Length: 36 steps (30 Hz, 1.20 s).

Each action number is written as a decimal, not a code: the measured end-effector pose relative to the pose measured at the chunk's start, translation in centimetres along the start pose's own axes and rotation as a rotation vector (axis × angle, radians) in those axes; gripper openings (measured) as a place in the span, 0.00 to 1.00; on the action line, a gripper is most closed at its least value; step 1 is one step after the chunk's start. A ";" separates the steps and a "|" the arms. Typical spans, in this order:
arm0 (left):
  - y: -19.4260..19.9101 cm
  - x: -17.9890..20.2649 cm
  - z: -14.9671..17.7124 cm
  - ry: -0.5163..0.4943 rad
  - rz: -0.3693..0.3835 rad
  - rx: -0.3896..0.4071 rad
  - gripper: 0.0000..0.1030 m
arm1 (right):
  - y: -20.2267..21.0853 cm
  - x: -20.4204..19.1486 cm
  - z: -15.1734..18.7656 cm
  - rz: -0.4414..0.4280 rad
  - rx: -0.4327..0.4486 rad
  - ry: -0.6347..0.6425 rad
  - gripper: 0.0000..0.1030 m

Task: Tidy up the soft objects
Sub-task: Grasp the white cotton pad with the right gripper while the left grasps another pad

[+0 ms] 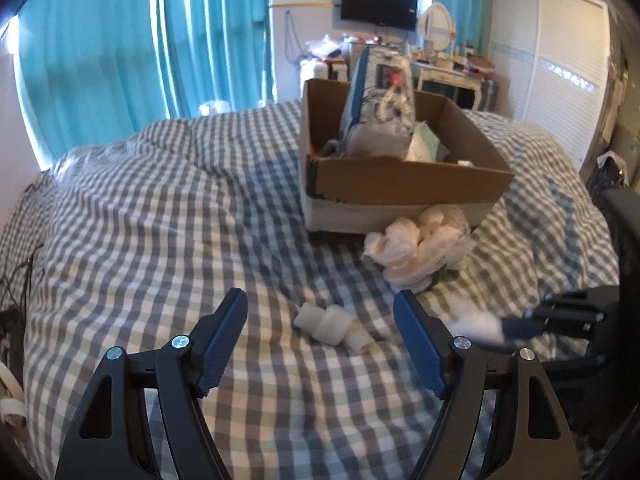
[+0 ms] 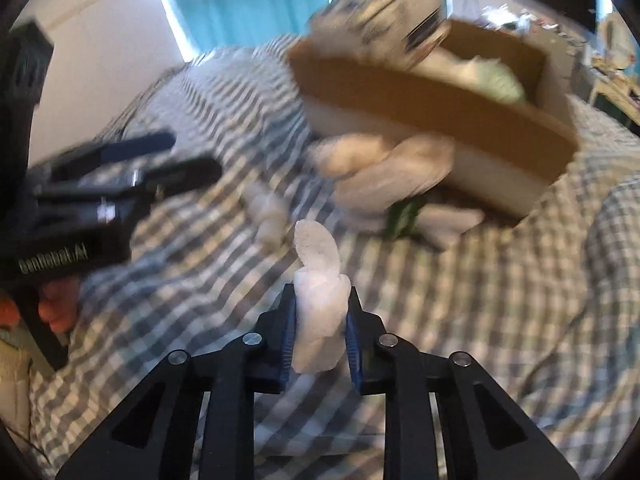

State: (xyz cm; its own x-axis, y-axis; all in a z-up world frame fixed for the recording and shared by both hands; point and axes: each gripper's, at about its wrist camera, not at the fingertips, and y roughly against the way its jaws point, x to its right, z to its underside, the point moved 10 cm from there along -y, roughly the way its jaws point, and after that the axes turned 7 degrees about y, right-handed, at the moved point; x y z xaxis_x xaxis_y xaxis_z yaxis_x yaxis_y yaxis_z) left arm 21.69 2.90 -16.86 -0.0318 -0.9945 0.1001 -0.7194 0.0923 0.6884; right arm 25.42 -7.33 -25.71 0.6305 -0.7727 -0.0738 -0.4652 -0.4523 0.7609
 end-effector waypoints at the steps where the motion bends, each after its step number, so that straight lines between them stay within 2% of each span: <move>1: 0.0 0.3 -0.3 0.002 0.006 0.000 0.74 | 0.6 0.6 -0.3 0.021 0.016 -0.007 0.20; 5: -1.3 1.2 -1.3 0.029 -0.004 -0.006 0.73 | 2.8 3.6 -1.6 0.102 0.068 -0.025 0.19; 7: -2.4 1.5 -1.2 0.007 -0.027 -0.003 0.73 | 3.1 4.7 -2.1 0.137 0.074 -0.030 0.19; 10: -4.3 1.1 0.3 -0.025 -0.070 -0.037 0.71 | 3.1 6.1 -2.0 0.133 0.077 -0.062 0.19; 17: -7.7 -0.4 2.3 0.035 -0.057 -0.144 0.71 | 2.3 6.9 -0.7 0.120 0.053 -0.080 0.19; 19: -8.9 -0.4 3.2 0.030 -0.064 -0.187 0.67 | 2.2 7.0 -0.7 0.111 0.056 -0.089 0.19; 20: -9.4 -0.3 3.6 0.027 -0.067 -0.208 0.59 | 2.2 7.2 -0.6 0.110 0.056 -0.095 0.19; 21: -9.9 -0.3 3.8 0.025 -0.076 -0.222 0.55 | 2.2 7.2 -0.6 0.108 0.055 -0.098 0.19; 23: -10.6 -0.4 4.0 0.029 -0.081 -0.237 0.53 | 2.2 7.3 -0.4 0.104 0.054 -0.106 0.19; 24: -10.7 -0.4 4.0 0.032 -0.079 -0.235 0.47 | 2.1 7.3 -0.3 0.104 0.054 -0.108 0.19; 27: -10.5 -0.5 4.0 0.039 -0.071 -0.224 0.42 | 2.5 7.1 -0.3 0.104 0.061 -0.104 0.19; 31: -8.7 -0.2 3.3 0.029 -0.070 -0.174 0.38 | 3.1 6.9 -0.2 0.112 0.078 -0.097 0.19; 36: -5.1 1.6 2.3 -0.004 -0.025 -0.090 0.37 | 4.3 7.1 -0.1 0.130 0.104 -0.111 0.19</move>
State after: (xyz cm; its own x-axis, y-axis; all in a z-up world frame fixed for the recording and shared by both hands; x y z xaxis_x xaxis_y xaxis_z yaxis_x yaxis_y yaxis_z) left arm 23.70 0.73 -21.85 -0.0174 -0.9967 0.0793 -0.6550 0.0713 0.7522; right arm 27.98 -14.75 -22.95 0.4913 -0.8693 -0.0547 -0.6032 -0.3849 0.6986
